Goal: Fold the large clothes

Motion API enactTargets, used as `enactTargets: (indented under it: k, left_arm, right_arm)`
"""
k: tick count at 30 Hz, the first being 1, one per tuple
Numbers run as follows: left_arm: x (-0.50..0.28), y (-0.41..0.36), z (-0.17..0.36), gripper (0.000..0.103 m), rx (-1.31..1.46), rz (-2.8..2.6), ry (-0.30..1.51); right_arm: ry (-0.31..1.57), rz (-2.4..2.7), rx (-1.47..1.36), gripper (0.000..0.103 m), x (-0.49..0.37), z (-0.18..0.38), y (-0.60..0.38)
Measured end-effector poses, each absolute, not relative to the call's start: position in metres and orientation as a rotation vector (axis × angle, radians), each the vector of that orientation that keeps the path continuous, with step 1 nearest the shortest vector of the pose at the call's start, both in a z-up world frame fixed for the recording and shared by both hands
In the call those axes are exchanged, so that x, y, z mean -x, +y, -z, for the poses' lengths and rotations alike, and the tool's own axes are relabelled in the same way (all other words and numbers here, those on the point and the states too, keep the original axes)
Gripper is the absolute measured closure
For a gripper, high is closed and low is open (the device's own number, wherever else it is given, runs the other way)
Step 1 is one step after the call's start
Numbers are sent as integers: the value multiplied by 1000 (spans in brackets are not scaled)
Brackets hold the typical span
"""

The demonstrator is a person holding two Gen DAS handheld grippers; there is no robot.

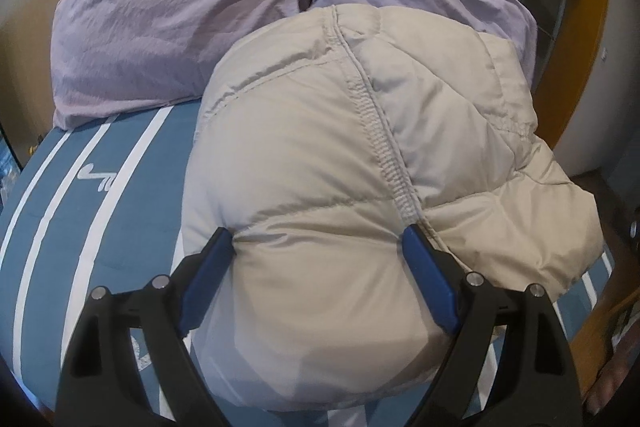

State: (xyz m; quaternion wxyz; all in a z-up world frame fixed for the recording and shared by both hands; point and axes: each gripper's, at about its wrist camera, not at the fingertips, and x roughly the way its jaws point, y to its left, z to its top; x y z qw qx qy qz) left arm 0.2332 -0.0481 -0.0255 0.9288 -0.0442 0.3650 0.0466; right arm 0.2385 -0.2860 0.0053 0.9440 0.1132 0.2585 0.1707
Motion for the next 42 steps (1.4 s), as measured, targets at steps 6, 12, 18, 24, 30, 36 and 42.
enactTargets:
  k: [6, 12, 18, 24, 30, 36, 42]
  left_arm:
    - [-232, -56, 30, 17, 66, -79, 741]
    - [-230, -57, 32, 17, 57, -66, 731]
    - [-228, -59, 32, 16, 51, -52, 718]
    - [-224, -70, 30, 14, 29, -45, 694]
    - [-225, -64, 13, 14, 93, -9, 687]
    - [-232, -47, -10, 14, 117, -35, 645]
    - [-252, -34, -23, 14, 72, -108, 614]
  right_arm:
    - [516, -407, -192, 57, -243, -15, -261]
    - [574, -413, -160, 66, -256, 6, -241]
    - [639, -360, -143, 71, -267, 39, -245]
    - [686, -357, -208, 71, -275, 67, -257]
    - [707, -353, -233, 72, -279, 81, -260]
    - [713, -360, -255, 71, -281, 84, -262]
    - [722, -361, -253, 71, -283, 83, -262]
